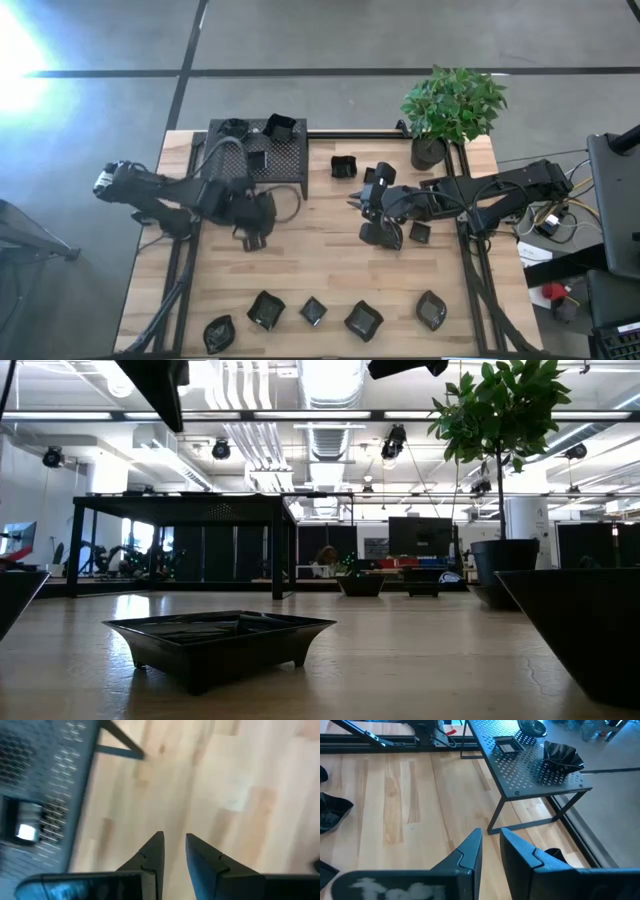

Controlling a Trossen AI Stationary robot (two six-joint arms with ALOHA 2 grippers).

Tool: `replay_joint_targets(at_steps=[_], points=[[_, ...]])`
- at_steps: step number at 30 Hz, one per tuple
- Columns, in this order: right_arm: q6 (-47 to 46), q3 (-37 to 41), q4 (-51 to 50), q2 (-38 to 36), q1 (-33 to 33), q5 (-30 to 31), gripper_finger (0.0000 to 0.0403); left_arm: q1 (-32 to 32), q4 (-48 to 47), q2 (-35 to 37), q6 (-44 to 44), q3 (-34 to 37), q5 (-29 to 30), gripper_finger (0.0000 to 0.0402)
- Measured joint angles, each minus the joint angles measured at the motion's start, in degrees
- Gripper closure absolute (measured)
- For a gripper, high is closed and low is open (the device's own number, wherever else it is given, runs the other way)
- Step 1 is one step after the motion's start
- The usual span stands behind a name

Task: Pick & Place Mini shaped plates
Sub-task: Stack the distorted square plate on top of the distorted square plate on the shelf

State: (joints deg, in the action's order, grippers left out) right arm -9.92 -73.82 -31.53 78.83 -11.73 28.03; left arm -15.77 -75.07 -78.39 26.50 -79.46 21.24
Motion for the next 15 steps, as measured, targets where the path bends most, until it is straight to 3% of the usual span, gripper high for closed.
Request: replay_joint_targets(at_steps=[8, 15], points=[[0.0, 0.0, 0.0, 0.0, 0.0, 0.0, 0.0339, -13.4, 0.1, -2.3, 20.1, 0.1, -0.1, 0.0328], [-0.5, 0.0, -2.1, 0.0, 0.0, 0.0, 0.0339, -18.8, 0.5, -5.6, 38.3, 0.1, -0.8, 0.0328]])
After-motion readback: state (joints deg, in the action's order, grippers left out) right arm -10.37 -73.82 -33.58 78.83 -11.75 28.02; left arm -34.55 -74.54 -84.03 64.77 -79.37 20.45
